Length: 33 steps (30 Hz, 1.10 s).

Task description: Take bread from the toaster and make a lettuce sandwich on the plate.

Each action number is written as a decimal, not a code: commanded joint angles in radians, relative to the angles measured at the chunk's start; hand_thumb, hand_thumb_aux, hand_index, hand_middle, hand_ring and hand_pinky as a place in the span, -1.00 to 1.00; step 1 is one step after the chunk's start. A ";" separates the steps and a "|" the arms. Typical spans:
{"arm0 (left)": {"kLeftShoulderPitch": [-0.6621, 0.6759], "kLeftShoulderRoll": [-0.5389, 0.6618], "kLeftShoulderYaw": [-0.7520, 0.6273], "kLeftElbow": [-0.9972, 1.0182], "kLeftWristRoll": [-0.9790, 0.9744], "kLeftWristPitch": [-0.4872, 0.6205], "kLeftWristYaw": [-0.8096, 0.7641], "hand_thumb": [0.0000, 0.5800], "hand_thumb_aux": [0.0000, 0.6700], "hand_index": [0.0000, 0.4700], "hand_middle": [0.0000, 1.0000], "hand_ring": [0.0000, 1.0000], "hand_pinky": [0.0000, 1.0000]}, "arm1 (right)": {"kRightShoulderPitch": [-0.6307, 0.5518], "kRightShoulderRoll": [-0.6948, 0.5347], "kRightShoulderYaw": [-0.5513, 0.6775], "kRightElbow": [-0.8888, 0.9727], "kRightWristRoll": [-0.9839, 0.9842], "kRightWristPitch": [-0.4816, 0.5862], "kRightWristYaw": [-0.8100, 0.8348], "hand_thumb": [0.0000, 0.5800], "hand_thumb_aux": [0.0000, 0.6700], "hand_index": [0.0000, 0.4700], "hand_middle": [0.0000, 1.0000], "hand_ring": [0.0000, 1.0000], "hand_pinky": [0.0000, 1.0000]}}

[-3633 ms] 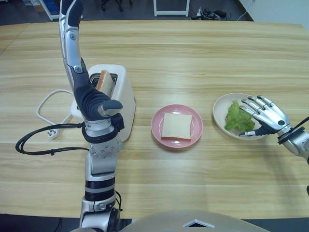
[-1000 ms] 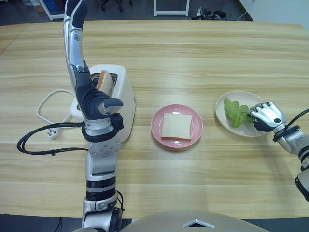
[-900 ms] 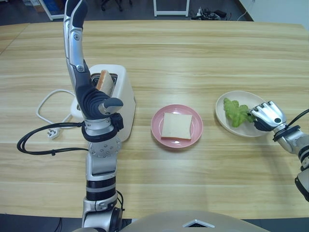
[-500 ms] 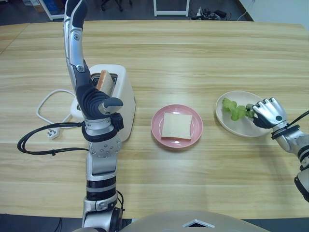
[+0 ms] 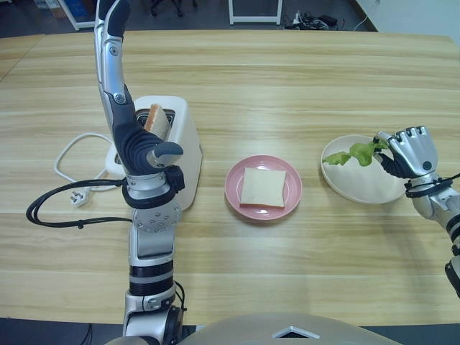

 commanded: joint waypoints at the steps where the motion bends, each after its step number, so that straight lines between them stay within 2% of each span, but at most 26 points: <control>1: -0.011 0.001 -0.004 0.013 -0.004 -0.003 -0.005 -1.00 -1.00 -1.00 -1.00 -1.00 -1.00 | 0.010 -0.016 -0.013 -0.095 -0.025 0.014 -0.013 1.00 1.00 1.00 1.00 1.00 1.00; 6: -0.017 -0.003 -0.009 0.021 -0.001 -0.007 -0.003 -1.00 -1.00 -1.00 -1.00 -1.00 -1.00 | -0.011 0.022 -0.025 -0.206 -0.034 0.028 0.021 1.00 1.00 1.00 1.00 1.00 1.00; 14: -0.029 -0.006 -0.014 0.039 0.002 -0.013 0.000 -1.00 -1.00 -1.00 -1.00 -1.00 -1.00 | -0.098 0.152 -0.043 -0.262 -0.020 0.045 0.081 1.00 1.00 1.00 1.00 1.00 1.00; 27: -0.028 -0.014 -0.020 0.048 0.006 -0.016 0.005 -1.00 -1.00 -1.00 -1.00 -1.00 -1.00 | -0.191 0.426 0.034 -0.133 -0.038 0.018 0.165 1.00 1.00 1.00 1.00 1.00 1.00; 33: -0.022 -0.018 -0.023 0.044 0.009 -0.015 0.006 -1.00 -1.00 -1.00 -1.00 -1.00 -1.00 | -0.170 0.497 0.072 -0.016 -0.030 -0.012 0.225 1.00 1.00 1.00 1.00 1.00 1.00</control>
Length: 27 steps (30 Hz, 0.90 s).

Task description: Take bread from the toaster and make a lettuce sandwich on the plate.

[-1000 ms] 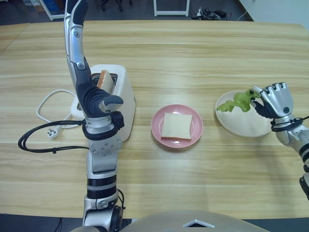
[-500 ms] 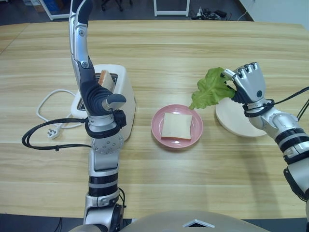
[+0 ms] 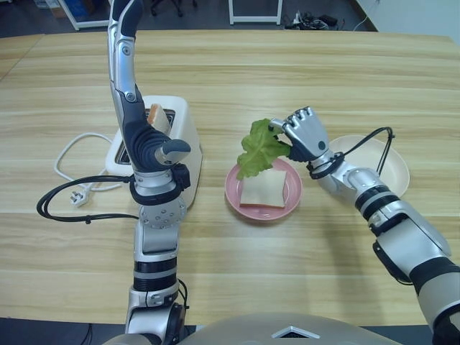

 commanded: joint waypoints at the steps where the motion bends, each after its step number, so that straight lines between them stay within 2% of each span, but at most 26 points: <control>1: 0.000 -0.008 -0.005 0.001 0.007 0.004 0.002 -1.00 -1.00 -1.00 -1.00 -1.00 -1.00 | 0.017 0.022 0.027 0.093 0.003 -0.014 0.063 1.00 1.00 1.00 1.00 1.00 1.00; 6: 0.004 -0.011 -0.007 -0.009 0.007 0.007 -0.001 -1.00 -1.00 -1.00 -1.00 -1.00 -1.00 | 0.077 -0.017 0.055 0.171 0.000 -0.018 0.162 1.00 1.00 1.00 1.00 1.00 1.00; 16: 0.008 -0.012 -0.003 -0.024 0.005 0.016 -0.007 -1.00 -1.00 -1.00 -1.00 -1.00 -1.00 | 0.118 -0.105 0.081 0.094 -0.023 0.000 0.204 1.00 1.00 1.00 1.00 1.00 1.00; 17: 0.008 -0.011 -0.002 -0.025 0.004 0.016 -0.008 -1.00 -1.00 -1.00 -1.00 -1.00 -1.00 | 0.119 -0.107 0.081 0.083 -0.025 0.006 0.196 0.96 0.71 0.71 1.00 1.00 1.00; 18: 0.008 -0.010 -0.001 -0.026 0.003 0.016 -0.009 -1.00 -1.00 -1.00 -1.00 -1.00 -1.00 | 0.120 -0.107 0.080 0.071 -0.027 0.012 0.186 -0.88 -0.94 -0.94 1.00 1.00 1.00; 19: 0.007 -0.009 0.000 -0.025 0.003 0.016 -0.009 -1.00 -1.00 -1.00 -1.00 -1.00 -1.00 | 0.121 -0.107 0.078 0.062 -0.025 0.011 0.183 -1.00 -1.00 -1.00 1.00 1.00 1.00; 21: 0.005 -0.008 0.000 -0.023 0.003 0.016 -0.009 -1.00 -1.00 -1.00 -1.00 -1.00 -1.00 | 0.125 -0.105 0.081 0.047 -0.024 0.008 0.187 -1.00 -1.00 -1.00 1.00 1.00 1.00; 23: 0.004 -0.009 0.000 -0.021 0.003 0.016 -0.009 -1.00 -1.00 -1.00 -1.00 -1.00 -1.00 | 0.128 -0.101 0.090 0.040 -0.028 0.000 0.197 -0.79 -0.89 -0.89 1.00 1.00 1.00; 24: 0.003 -0.009 0.000 -0.021 0.003 0.015 -0.009 -1.00 -1.00 -1.00 -1.00 -1.00 -1.00 | 0.129 -0.100 0.092 0.037 -0.029 -0.003 0.200 -0.45 -0.70 -0.70 1.00 1.00 1.00; 26: 0.001 -0.010 -0.002 -0.020 0.003 0.016 -0.008 -1.00 -1.00 -1.00 -1.00 -1.00 -1.00 | 0.132 -0.106 0.094 0.028 -0.027 -0.008 0.203 -0.26 -0.58 -0.58 1.00 1.00 1.00; 27: 0.001 -0.010 -0.003 -0.019 0.003 0.016 -0.008 -1.00 -1.00 -1.00 -1.00 -1.00 -1.00 | 0.134 -0.110 0.093 0.023 -0.027 -0.009 0.207 -0.74 -0.87 -0.87 1.00 1.00 1.00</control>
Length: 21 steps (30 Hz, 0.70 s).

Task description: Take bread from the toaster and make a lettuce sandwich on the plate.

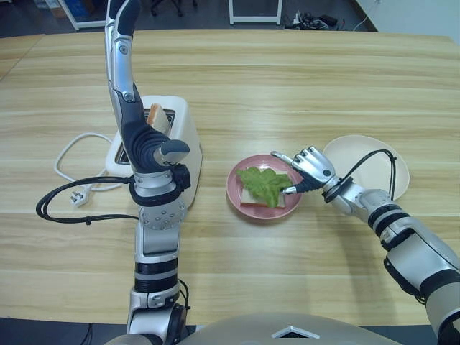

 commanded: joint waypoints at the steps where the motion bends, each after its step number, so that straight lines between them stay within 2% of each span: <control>1: -0.004 -0.001 -0.003 0.000 0.004 0.007 -0.005 -1.00 -1.00 -1.00 -1.00 -1.00 -1.00 | 0.018 -0.019 0.006 -0.022 -0.005 -0.010 0.021 -1.00 -1.00 -1.00 1.00 1.00 1.00; 6: -0.006 0.005 0.013 -0.013 0.003 0.017 -0.003 -1.00 -1.00 -1.00 -1.00 -1.00 -1.00 | 0.041 -0.119 -0.031 -0.097 -0.001 0.007 0.024 -1.00 -1.00 -1.00 1.00 1.00 1.00; 10: -0.008 0.043 0.085 -0.031 -0.008 0.053 -0.007 -1.00 -1.00 -1.00 -1.00 -1.00 -1.00 | 0.110 -0.251 -0.115 -0.231 0.034 0.025 0.023 -1.00 -1.00 -1.00 1.00 1.00 1.00; 15: 0.043 0.173 0.239 -0.003 -0.022 0.088 -0.041 -1.00 -1.00 -1.00 -1.00 -1.00 -1.00 | 0.263 -0.379 -0.267 -0.439 0.116 0.036 0.025 -1.00 -1.00 -1.00 1.00 1.00 1.00; 19: 0.114 0.350 0.365 0.121 0.014 0.146 -0.110 -1.00 -1.00 -1.00 -1.00 -1.00 -1.00 | 0.451 -0.437 -0.436 -0.627 0.233 0.028 0.014 -1.00 -1.00 -1.00 1.00 1.00 1.00; 21: 0.158 0.432 0.394 0.164 0.066 0.192 -0.149 -1.00 -1.00 -1.00 -1.00 -1.00 -1.00 | 0.506 -0.438 -0.486 -0.673 0.253 0.031 0.023 -1.00 -1.00 -1.00 1.00 1.00 1.00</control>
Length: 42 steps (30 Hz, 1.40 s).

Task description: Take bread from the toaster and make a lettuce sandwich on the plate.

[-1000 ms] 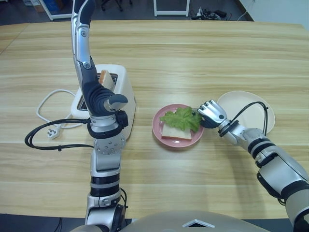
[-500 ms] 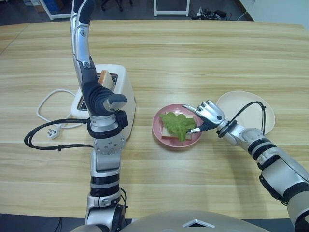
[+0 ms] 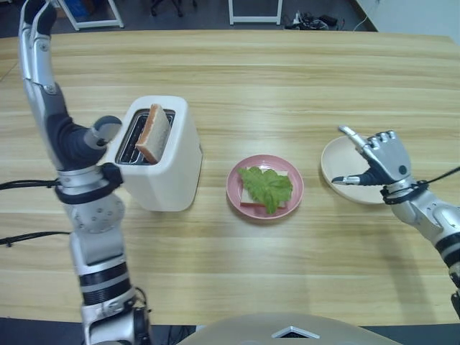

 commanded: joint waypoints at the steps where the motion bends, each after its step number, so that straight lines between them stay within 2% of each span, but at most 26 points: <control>1: 0.070 0.142 0.039 0.083 0.090 0.083 -0.084 -1.00 -1.00 -1.00 -1.00 -1.00 -1.00 | 0.115 -0.016 -0.099 -0.095 0.043 0.010 0.021 -1.00 -1.00 -1.00 1.00 1.00 1.00; 6: 0.119 0.242 -0.096 0.168 0.215 0.158 -0.212 -1.00 -1.00 -1.00 -1.00 -1.00 -1.00 | 0.189 0.010 -0.167 -0.156 0.035 0.033 0.036 -1.00 -1.00 -1.00 1.00 1.00 1.00; 10: 0.126 0.273 -0.158 0.202 0.263 0.199 -0.235 -1.00 -1.00 -1.00 -1.00 -1.00 -1.00 | 0.201 0.037 -0.178 -0.166 0.015 0.037 0.043 -1.00 -1.00 -1.00 0.94 0.94 0.94; 11: 0.123 0.273 -0.173 0.206 0.263 0.207 -0.240 -0.57 -0.77 -0.77 -1.00 -1.00 -1.00 | 0.204 0.042 -0.181 -0.167 0.010 0.039 0.043 -1.00 -1.00 -1.00 0.91 0.91 0.91; 12: 0.122 0.272 -0.186 0.208 0.261 0.213 -0.245 -0.33 -0.63 -0.63 -1.00 -1.00 -1.00 | 0.206 0.046 -0.184 -0.167 0.007 0.040 0.043 -1.00 -1.00 -1.00 0.87 0.87 0.87; 13: 0.122 0.270 -0.198 0.207 0.256 0.218 -0.253 -0.17 -0.53 -0.53 -1.00 -1.00 -1.00 | 0.209 0.050 -0.187 -0.167 0.003 0.043 0.042 -1.00 -1.00 -1.00 0.83 0.83 0.83; 14: 0.124 0.269 -0.207 0.205 0.251 0.222 -0.259 -0.12 -0.50 -0.50 -1.00 -1.00 -1.00 | 0.211 0.055 -0.190 -0.169 -0.001 0.046 0.042 -1.00 -1.00 -1.00 0.78 0.78 0.78; 16: 0.127 0.269 -0.216 0.199 0.245 0.233 -0.263 0.13 -0.32 -0.32 -1.00 -1.00 -1.00 | 0.215 0.061 -0.195 -0.172 -0.009 0.051 0.040 -1.00 -1.00 -1.00 0.69 0.69 0.69; 18: 0.123 0.266 -0.222 0.192 0.236 0.243 -0.264 0.01 -0.40 -0.40 -1.00 -1.00 -1.00 | 0.221 0.065 -0.198 -0.173 -0.018 0.059 0.037 -1.00 -1.00 -1.00 0.58 0.58 0.58; 20: 0.115 0.255 -0.233 0.180 0.217 0.253 -0.271 0.08 -0.36 -0.36 -1.00 -1.00 -1.00 | 0.225 0.071 -0.200 -0.170 -0.027 0.066 0.033 -1.00 -1.00 -1.00 0.47 0.47 0.47; 21: 0.108 0.247 -0.240 0.172 0.205 0.257 -0.274 0.01 -0.40 -0.40 -1.00 -1.00 -1.00 | 0.225 0.076 -0.197 -0.164 -0.034 0.069 0.029 -1.00 -1.00 -1.00 0.43 0.43 0.43; 24: 0.089 0.222 -0.266 0.157 0.171 0.267 -0.285 -0.08 -0.47 -0.47 -1.00 -1.00 -1.00 | 0.223 0.088 -0.191 -0.152 -0.052 0.080 0.025 -1.00 -1.00 -1.00 0.39 0.39 0.39; 26: 0.078 0.204 -0.287 0.154 0.138 0.274 -0.300 -0.05 -0.45 -0.45 -1.00 -1.00 -1.00 | 0.225 0.092 -0.192 -0.145 -0.060 0.084 0.023 -1.00 -1.00 -1.00 0.36 0.36 0.36; 27: 0.074 0.198 -0.298 0.155 0.124 0.279 -0.307 0.10 -0.34 -0.34 -1.00 -1.00 -1.00 | 0.226 0.093 -0.193 -0.144 -0.063 0.086 0.023 -1.00 -1.00 -1.00 0.33 0.33 0.33; 28: 0.070 0.192 -0.305 0.160 0.112 0.283 -0.313 0.17 -0.29 -0.29 -1.00 -1.00 -1.00 | 0.229 0.093 -0.195 -0.144 -0.066 0.087 0.022 -1.00 -1.00 -1.00 0.33 0.33 0.33; 29: 0.065 0.187 -0.312 0.168 0.096 0.287 -0.323 0.50 0.00 0.00 -1.00 -1.00 -1.00 | 0.232 0.093 -0.196 -0.141 -0.068 0.087 0.020 -1.00 -1.00 -1.00 0.33 0.33 0.33; 31: 0.055 0.183 -0.323 0.187 0.076 0.294 -0.330 0.77 0.32 0.32 -1.00 -1.00 -1.00 | 0.235 0.093 -0.196 -0.133 -0.072 0.087 0.013 -1.00 -1.00 -1.00 0.33 0.33 0.33; 32: 0.051 0.183 -0.327 0.196 0.064 0.298 -0.333 0.98 0.78 0.78 -1.00 -1.00 -1.00 | 0.235 0.092 -0.195 -0.131 -0.073 0.087 0.011 -1.00 -1.00 -1.00 0.33 0.33 0.33; 33: 0.046 0.184 -0.330 0.206 0.057 0.300 -0.332 1.00 1.00 1.00 -1.00 -1.00 -1.00 | 0.237 0.092 -0.196 -0.131 -0.074 0.088 0.009 -1.00 -1.00 -1.00 0.32 0.32 0.32; 42: 0.019 0.162 -0.269 0.194 -0.042 0.293 -0.271 1.00 1.00 1.00 -1.00 -1.00 -1.00 | 0.238 0.098 -0.190 -0.132 -0.083 0.086 0.002 -1.00 -1.00 -1.00 0.29 0.29 0.29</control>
